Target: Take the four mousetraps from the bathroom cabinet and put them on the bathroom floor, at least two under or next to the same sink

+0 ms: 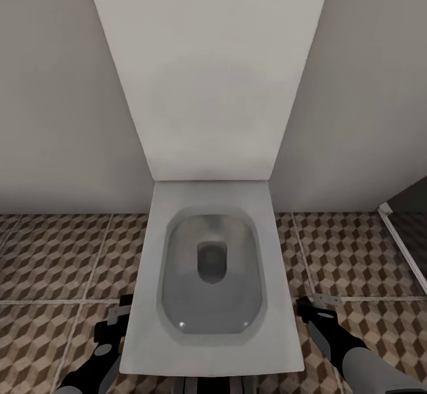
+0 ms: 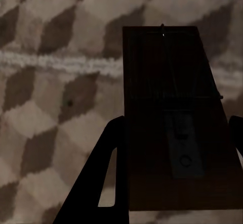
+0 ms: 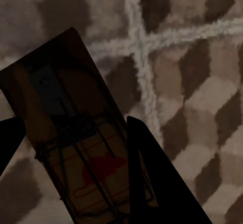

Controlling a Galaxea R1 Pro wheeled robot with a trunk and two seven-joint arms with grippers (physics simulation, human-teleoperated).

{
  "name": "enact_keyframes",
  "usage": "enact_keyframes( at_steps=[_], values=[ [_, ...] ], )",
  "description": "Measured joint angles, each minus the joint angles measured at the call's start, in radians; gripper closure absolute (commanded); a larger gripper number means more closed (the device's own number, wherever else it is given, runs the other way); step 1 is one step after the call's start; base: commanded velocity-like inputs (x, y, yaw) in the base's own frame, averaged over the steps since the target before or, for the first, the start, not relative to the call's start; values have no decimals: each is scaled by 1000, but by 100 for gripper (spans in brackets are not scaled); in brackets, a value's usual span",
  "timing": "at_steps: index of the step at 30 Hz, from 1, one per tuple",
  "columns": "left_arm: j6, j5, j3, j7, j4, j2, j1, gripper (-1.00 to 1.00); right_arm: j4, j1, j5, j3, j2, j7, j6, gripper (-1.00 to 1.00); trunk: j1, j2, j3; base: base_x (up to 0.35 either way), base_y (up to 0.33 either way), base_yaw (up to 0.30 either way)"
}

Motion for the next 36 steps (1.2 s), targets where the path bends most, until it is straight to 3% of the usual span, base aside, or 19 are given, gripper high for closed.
enact_keyframes(
  at_steps=[11,19,28,36],
  values=[
    [0,0,1,0,-7,1,0,100,0,0,0,0,0,0,0,100,0,0,0,0,0,0],
    [0,0,-1,0,-3,1,0,100,-1,0,1,0,0,1,23,100,4,-2,-31,0,0,0],
    [-1,2,0,0,-8,1,0,100,-1,0,3,0,1,3,40,100,4,-2,-31,0,0,0],
    [-1,3,-1,0,-9,1,0,100,-1,0,4,0,1,3,41,100,7,-4,-58,0,0,0]
  ],
)
